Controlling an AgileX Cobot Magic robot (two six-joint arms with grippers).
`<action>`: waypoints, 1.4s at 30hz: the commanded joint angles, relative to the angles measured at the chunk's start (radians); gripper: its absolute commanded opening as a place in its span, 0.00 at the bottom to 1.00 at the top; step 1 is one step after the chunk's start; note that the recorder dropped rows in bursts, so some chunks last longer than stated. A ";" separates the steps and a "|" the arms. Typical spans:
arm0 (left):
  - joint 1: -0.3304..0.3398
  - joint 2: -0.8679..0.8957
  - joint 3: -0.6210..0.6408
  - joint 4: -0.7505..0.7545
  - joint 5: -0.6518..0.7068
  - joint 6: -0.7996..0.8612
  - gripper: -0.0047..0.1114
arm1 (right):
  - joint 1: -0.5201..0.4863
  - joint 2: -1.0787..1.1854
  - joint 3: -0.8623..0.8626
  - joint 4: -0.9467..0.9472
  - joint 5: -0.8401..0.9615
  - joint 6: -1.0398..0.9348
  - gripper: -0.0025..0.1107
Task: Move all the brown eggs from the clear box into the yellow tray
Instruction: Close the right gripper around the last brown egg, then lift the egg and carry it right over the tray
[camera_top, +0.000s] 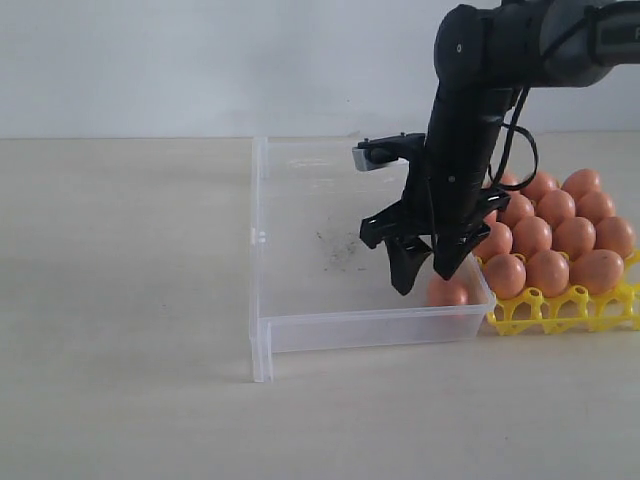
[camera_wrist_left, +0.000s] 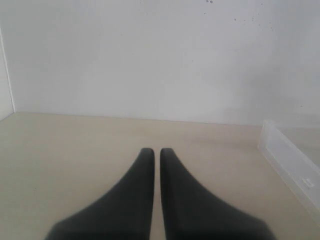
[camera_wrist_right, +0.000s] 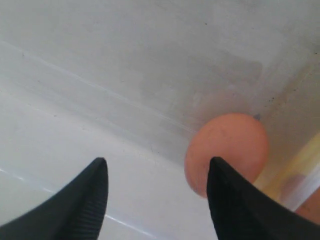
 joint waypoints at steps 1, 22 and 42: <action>-0.002 -0.003 0.003 -0.002 0.002 -0.001 0.07 | -0.001 -0.004 -0.015 -0.075 0.005 0.031 0.48; -0.002 -0.003 0.003 -0.002 0.002 -0.001 0.07 | -0.003 0.116 -0.015 -0.178 0.005 0.155 0.49; -0.002 -0.003 0.003 -0.002 0.002 -0.001 0.07 | -0.003 0.112 -0.015 -0.181 -0.146 0.063 0.02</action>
